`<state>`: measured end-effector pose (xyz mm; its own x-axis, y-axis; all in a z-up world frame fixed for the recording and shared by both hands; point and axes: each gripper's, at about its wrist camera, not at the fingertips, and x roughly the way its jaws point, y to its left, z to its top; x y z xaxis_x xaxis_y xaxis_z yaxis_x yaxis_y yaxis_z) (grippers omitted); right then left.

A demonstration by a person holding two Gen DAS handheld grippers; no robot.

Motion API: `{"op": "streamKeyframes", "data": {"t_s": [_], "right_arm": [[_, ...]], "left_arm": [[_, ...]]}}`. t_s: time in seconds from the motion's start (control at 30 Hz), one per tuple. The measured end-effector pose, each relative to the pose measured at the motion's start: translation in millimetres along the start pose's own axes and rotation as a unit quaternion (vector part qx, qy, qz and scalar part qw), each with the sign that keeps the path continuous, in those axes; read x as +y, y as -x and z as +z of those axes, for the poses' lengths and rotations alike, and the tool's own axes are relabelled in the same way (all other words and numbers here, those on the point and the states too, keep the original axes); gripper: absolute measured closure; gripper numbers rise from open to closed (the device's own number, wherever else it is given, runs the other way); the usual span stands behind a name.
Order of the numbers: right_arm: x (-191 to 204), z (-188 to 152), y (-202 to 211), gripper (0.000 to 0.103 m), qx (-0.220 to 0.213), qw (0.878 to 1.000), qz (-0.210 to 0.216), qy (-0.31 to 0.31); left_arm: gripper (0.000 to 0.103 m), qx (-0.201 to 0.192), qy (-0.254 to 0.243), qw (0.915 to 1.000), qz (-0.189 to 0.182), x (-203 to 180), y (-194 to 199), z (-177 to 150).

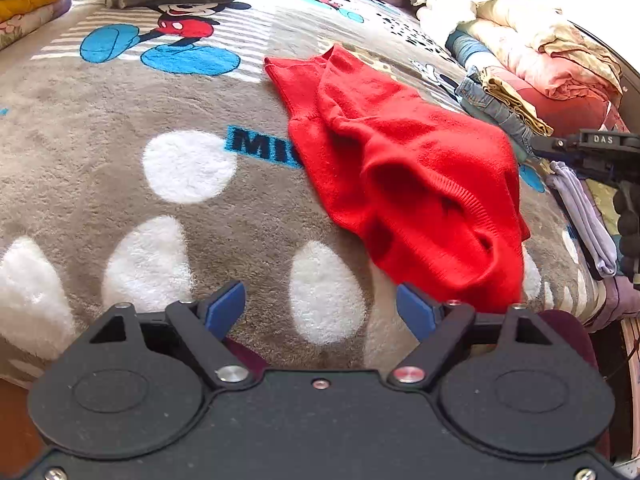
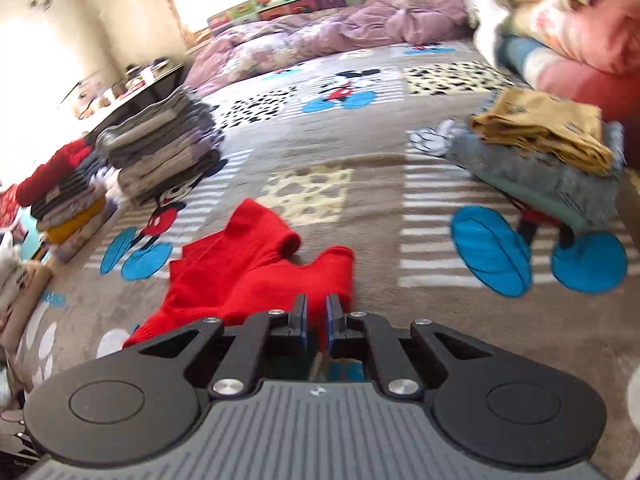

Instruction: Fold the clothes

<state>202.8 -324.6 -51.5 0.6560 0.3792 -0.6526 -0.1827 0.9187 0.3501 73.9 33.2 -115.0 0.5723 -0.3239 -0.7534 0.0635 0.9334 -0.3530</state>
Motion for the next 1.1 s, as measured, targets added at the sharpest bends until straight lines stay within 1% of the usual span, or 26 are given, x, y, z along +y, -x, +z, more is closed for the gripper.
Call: {"op": "streamKeyframes", "data": {"t_s": [0.07, 0.1, 0.13, 0.17, 0.2, 0.23, 0.27, 0.3, 0.33, 0.37, 0.47, 0.5, 0.57, 0.6, 0.63, 0.67, 0.7, 0.8, 0.87, 0.9, 1.0, 1.1], "right_arm": [[-9, -7, 4, 0.091, 0.008, 1.000, 0.006, -0.009], [-6, -10, 3, 0.087, 0.012, 1.000, 0.005, 0.000], [7, -13, 3, 0.086, 0.015, 1.000, 0.001, 0.020], [18, -14, 2, 0.083, 0.019, 0.999, 0.007, 0.037], [35, -14, 0, 0.067, 0.022, 0.998, 0.018, 0.061], [55, -14, -4, 0.041, 0.025, 0.996, 0.031, 0.086], [77, -15, -10, 0.030, 0.032, 0.992, 0.043, 0.113], [100, -16, -16, 0.024, 0.039, 0.988, 0.055, 0.141], [123, -17, -22, 0.025, 0.045, 0.983, 0.066, 0.168], [142, -19, -33, 0.024, 0.055, 0.977, 0.068, 0.194], [192, -31, -71, 0.022, 0.093, 0.956, 0.055, 0.273], [205, -37, -84, 0.022, 0.105, 0.948, 0.044, 0.296], [219, -47, -106, 0.024, 0.120, 0.933, 0.011, 0.340], [219, -53, -115, 0.031, 0.123, 0.925, -0.008, 0.358], [220, -58, -123, 0.059, 0.126, 0.918, -0.025, 0.375], [214, -59, -125, 0.075, 0.133, 0.918, -0.021, 0.372], [209, -59, -127, 0.087, 0.139, 0.919, -0.016, 0.368], [185, -50, -110, 0.088, 0.115, 0.939, 0.001, 0.325], [158, -33, -92, 0.088, 0.092, 0.965, 0.028, 0.244], [141, -25, -83, 0.088, 0.079, 0.975, 0.036, 0.203], [98, -12, -53, 0.089, 0.039, 0.990, 0.026, 0.135], [54, -5, -24, 0.095, 0.001, 0.998, 0.022, 0.063]], "left_arm": [[0.020, -0.002, 0.000, 1.0000, 0.004, -2, -1, 0], [0.020, -0.001, -0.001, 1.0000, 0.007, -2, -2, 1], [0.020, 0.000, -0.002, 1.0000, 0.009, -3, -3, 1], [0.020, 0.000, -0.002, 0.9999, 0.011, -3, -4, 1], [0.020, 0.001, -0.002, 0.9999, 0.011, -3, -4, 1], [0.020, -0.001, -0.001, 1.0000, 0.009, -2, -4, 0], [0.020, -0.004, 0.001, 1.0000, 0.006, -1, -2, 0], [0.020, -0.007, 0.005, 1.0000, 0.002, 1, -1, 0], [0.020, -0.011, 0.009, 0.9999, -0.002, 2, 1, 0], [0.020, -0.013, 0.015, 0.9998, -0.006, 4, 1, 0], [0.020, -0.013, 0.028, 0.9994, -0.016, 8, 2, 1], [0.020, -0.013, 0.027, 0.9994, -0.016, 8, 2, 1], [0.020, -0.012, 0.024, 0.9995, -0.015, 7, 2, 0], [0.020, -0.011, 0.021, 0.9996, -0.014, 7, 2, 0], [0.020, -0.011, 0.019, 0.9996, -0.015, 7, 2, 0], [0.020, -0.011, 0.018, 0.9997, -0.015, 7, 2, 0], [0.020, -0.011, 0.019, 0.9996, -0.018, 8, 3, 0], [0.019, -0.012, 0.028, 0.9991, -0.028, 12, 3, 0], [0.019, -0.012, 0.031, 0.9989, -0.032, 13, 3, 1], [0.019, -0.011, 0.031, 0.9989, -0.032, 13, 3, 1], [0.019, -0.010, 0.029, 0.9991, -0.029, 12, 2, 1], [0.019, -0.010, 0.026, 0.9993, -0.026, 11, 2, 1]]}}
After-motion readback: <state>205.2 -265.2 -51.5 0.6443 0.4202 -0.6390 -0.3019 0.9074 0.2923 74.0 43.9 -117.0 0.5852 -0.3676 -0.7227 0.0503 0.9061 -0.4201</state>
